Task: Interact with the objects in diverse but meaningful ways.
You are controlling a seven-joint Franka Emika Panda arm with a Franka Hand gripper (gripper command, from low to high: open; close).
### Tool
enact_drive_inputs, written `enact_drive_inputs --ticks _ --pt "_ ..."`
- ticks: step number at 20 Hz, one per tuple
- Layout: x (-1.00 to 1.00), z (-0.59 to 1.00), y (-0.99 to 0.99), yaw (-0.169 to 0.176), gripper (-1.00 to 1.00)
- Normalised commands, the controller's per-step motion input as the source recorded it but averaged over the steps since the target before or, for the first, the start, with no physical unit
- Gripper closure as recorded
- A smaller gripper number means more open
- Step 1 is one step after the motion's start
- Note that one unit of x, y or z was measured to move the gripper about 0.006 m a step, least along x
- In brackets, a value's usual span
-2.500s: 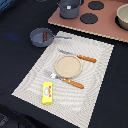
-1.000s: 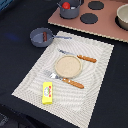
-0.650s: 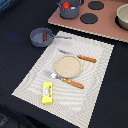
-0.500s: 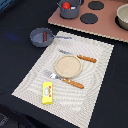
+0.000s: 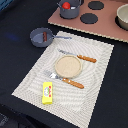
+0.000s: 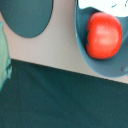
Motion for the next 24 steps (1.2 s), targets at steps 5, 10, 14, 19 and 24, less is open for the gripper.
enact_drive_inputs --ticks 5,10,14,19,24 --pt "0.37 0.19 -0.29 0.1 -1.0" --pt "0.17 0.09 -0.31 0.165 -1.0" --pt "0.3 0.0 -0.42 0.125 -1.0" --pt "0.66 0.0 -0.44 0.004 -1.0" --pt "0.43 -0.11 -0.35 0.0 -1.0"
